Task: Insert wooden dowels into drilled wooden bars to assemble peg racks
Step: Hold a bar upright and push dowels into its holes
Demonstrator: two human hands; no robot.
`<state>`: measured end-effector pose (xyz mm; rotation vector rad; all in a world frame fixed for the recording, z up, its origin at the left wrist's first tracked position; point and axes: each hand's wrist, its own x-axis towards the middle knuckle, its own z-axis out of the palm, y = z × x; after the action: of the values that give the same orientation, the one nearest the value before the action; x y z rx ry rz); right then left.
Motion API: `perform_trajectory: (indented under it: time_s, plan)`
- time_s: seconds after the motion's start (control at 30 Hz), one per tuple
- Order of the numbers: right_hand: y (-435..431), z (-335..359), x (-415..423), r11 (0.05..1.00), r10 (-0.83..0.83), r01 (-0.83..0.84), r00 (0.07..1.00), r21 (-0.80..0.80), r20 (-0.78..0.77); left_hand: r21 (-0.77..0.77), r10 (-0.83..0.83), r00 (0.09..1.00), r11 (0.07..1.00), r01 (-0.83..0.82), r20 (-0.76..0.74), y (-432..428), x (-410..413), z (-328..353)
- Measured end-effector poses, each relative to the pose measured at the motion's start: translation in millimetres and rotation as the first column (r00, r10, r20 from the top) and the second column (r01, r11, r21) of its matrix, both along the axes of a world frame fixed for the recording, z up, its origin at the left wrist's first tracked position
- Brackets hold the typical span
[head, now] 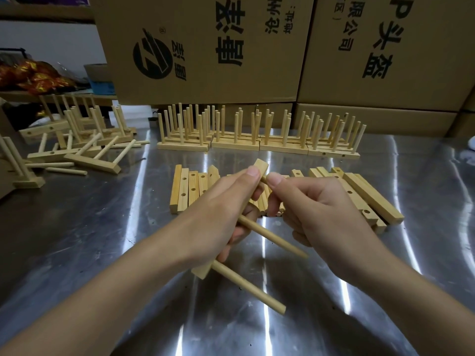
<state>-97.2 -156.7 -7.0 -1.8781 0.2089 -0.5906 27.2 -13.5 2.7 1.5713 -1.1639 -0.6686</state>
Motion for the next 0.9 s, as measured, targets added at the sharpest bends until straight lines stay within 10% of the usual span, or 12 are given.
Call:
perform_trajectory:
  time_s: [0.9]
  plan:
    - [7.3,5.9,5.4,0.964,0.009,0.0,1.0,0.267,-0.03,0.011,0.039,0.997,0.999,-0.038,-0.06,-4.5,0.6,-12.1]
